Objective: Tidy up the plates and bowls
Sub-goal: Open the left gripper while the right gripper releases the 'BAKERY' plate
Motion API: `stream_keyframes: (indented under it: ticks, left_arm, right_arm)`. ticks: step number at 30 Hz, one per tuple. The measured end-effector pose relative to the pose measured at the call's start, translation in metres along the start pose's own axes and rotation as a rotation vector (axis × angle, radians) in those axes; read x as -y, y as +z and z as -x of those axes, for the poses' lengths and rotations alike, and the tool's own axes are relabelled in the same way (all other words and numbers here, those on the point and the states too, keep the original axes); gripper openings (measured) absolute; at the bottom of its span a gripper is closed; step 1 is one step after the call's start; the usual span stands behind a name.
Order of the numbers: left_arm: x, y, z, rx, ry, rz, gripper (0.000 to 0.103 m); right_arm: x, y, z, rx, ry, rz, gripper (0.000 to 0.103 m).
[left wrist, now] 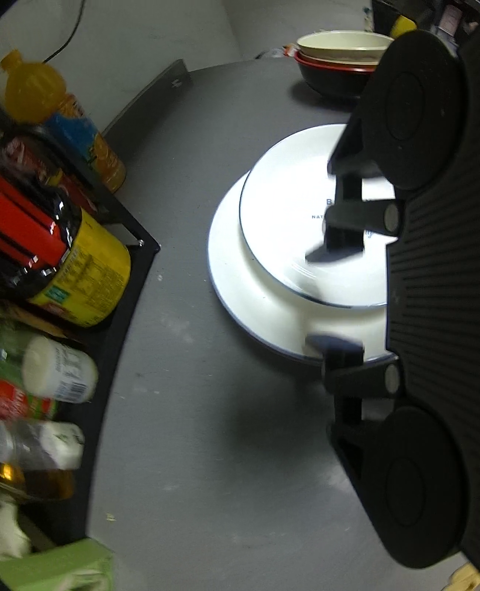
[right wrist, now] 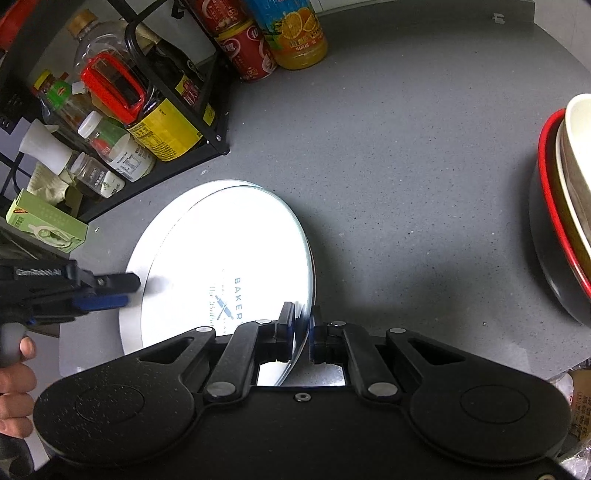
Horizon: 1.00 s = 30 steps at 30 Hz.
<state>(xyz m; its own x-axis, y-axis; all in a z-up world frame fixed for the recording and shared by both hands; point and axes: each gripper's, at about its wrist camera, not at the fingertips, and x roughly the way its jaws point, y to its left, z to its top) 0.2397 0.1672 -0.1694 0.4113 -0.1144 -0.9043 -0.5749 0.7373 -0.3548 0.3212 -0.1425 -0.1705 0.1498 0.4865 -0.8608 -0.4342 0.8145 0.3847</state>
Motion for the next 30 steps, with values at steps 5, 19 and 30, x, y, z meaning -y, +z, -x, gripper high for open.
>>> stream_keyframes:
  ticks: [5, 19, 30]
  left_arm:
    - [0.0, 0.0, -0.003, 0.022, 0.05, -0.013, 0.063]
    - [-0.015, -0.006, -0.043, -0.059, 0.042, 0.055, 0.044]
    - [-0.035, -0.009, -0.037, -0.046, -0.032, 0.09, 0.034]
  right_arm:
    - [-0.005, 0.002, -0.005, -0.012, -0.028, 0.027, 0.011]
    - [-0.015, 0.006, -0.016, -0.047, -0.073, 0.055, 0.019]
    - [-0.027, 0.003, -0.018, -0.033, -0.118, 0.062, 0.027]
